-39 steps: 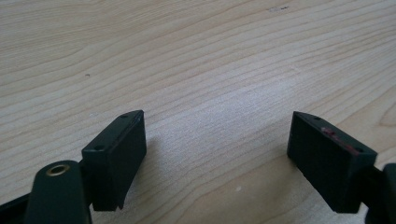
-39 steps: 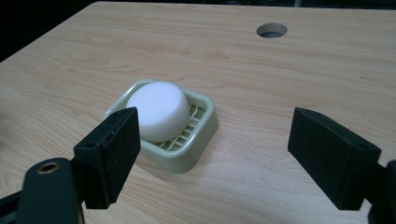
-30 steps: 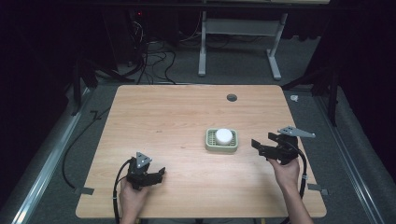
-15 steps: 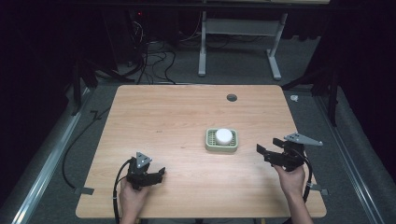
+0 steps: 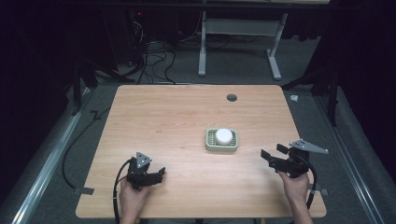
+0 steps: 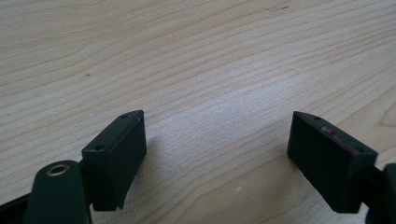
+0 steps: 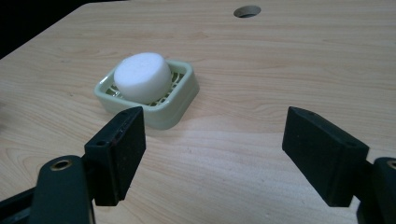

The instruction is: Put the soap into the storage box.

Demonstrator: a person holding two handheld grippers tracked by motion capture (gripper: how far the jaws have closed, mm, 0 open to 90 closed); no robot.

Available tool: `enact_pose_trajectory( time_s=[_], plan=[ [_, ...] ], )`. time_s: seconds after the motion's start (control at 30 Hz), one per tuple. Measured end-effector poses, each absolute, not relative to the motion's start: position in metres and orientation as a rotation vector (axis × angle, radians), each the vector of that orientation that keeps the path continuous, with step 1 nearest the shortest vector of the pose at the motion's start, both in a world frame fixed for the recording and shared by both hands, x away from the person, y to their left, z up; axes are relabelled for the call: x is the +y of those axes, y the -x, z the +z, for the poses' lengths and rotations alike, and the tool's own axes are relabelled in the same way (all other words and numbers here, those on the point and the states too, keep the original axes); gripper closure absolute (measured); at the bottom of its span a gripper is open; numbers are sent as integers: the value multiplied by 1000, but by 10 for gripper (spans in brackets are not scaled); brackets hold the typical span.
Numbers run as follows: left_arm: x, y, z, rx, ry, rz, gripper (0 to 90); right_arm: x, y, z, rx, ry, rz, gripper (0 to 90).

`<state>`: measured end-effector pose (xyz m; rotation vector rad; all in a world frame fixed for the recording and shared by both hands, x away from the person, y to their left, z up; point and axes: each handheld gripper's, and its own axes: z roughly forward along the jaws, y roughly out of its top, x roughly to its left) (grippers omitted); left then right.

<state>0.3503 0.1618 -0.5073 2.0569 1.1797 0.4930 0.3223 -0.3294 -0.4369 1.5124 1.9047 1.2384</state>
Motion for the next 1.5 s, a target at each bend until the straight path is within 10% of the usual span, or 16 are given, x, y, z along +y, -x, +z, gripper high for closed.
enact_pose_trajectory(
  time_s=[1.5],
  plan=[
    [162,-350,-507,1181,-2058,494,199,-301,-323,-501,2039,-1547,1003,249]
  ],
)
